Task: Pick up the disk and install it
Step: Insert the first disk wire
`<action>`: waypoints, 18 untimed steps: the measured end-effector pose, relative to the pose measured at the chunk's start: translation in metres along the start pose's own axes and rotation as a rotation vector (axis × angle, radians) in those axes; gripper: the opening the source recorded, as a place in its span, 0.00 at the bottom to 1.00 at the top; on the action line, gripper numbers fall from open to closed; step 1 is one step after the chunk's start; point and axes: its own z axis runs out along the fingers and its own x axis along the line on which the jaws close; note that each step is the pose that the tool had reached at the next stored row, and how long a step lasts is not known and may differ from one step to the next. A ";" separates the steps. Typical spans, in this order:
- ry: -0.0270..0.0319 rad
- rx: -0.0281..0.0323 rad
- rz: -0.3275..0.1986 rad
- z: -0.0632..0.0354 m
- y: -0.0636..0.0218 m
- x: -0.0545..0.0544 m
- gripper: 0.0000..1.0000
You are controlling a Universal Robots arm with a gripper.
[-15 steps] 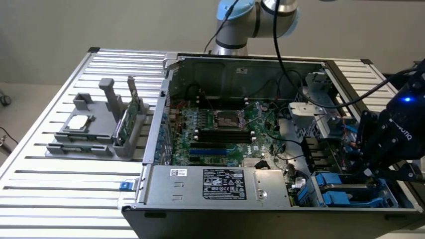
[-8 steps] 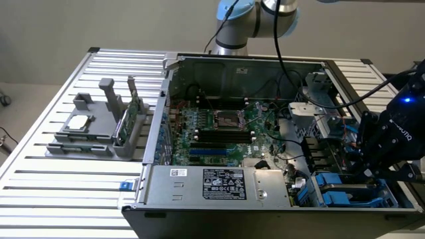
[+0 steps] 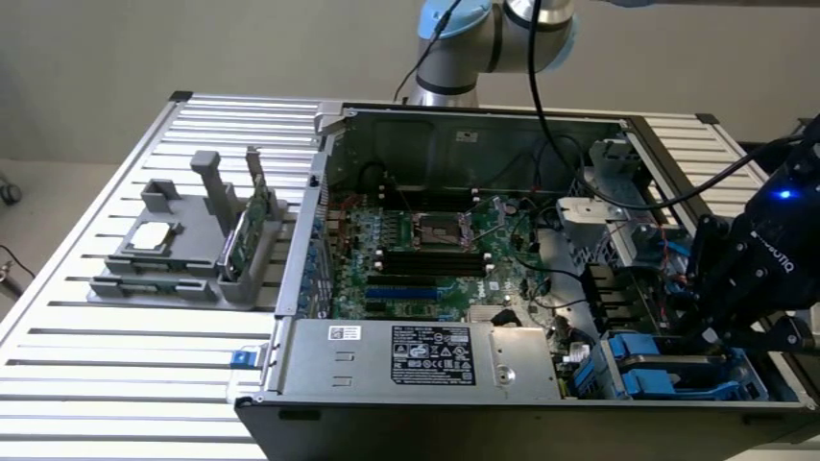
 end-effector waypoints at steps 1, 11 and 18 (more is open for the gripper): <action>-0.0002 0.0003 0.000 0.0000 -0.0001 0.000 0.18; -0.0010 0.0124 0.002 -0.0155 -0.0019 -0.001 0.25; -0.0015 0.0216 0.004 -0.0192 -0.0018 -0.002 0.16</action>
